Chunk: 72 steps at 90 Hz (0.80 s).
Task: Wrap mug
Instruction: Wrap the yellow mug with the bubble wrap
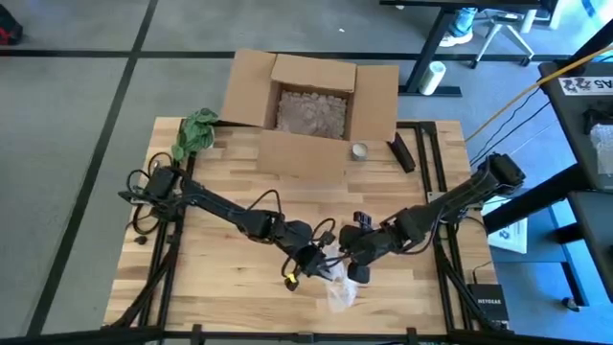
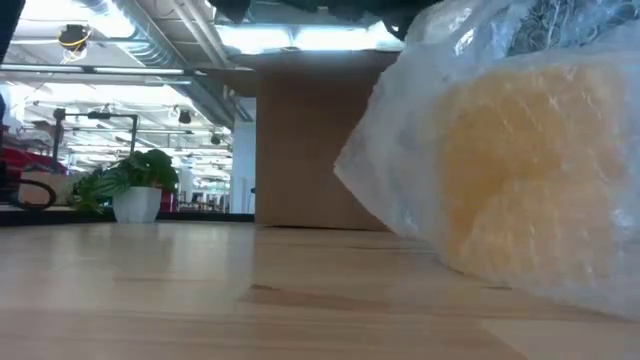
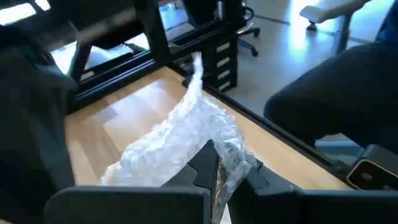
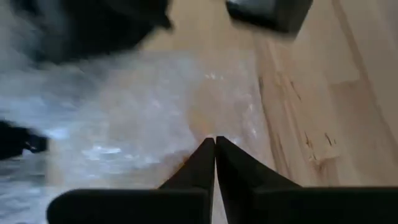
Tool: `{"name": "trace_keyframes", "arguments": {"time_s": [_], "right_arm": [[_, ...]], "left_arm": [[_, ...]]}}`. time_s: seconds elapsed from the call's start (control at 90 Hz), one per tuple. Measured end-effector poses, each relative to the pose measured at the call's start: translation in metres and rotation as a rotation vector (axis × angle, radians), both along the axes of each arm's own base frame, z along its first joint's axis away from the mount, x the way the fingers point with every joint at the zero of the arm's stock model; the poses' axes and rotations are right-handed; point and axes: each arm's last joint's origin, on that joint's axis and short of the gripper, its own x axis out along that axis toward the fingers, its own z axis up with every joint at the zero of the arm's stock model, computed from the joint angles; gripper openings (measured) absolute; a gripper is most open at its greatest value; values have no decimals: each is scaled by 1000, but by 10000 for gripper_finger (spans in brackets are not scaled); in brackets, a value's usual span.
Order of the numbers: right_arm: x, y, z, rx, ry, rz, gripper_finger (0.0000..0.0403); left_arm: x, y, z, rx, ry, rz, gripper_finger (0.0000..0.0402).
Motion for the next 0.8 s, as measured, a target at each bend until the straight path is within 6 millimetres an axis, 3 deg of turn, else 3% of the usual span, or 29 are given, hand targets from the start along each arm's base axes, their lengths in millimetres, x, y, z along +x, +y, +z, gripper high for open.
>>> {"name": "trace_keyframes", "arguments": {"time_s": [0.289,0.467,0.8], "right_arm": [[-2,19,10,101,-17,109,0],[-8,28,3,134,-1,119,0],[-2,33,-15,97,21,123,0]], "left_arm": [[24,3,-34,-34,93,-10,0],[30,7,-37,-49,99,-5,0],[27,9,-36,-30,148,0,0]]}}
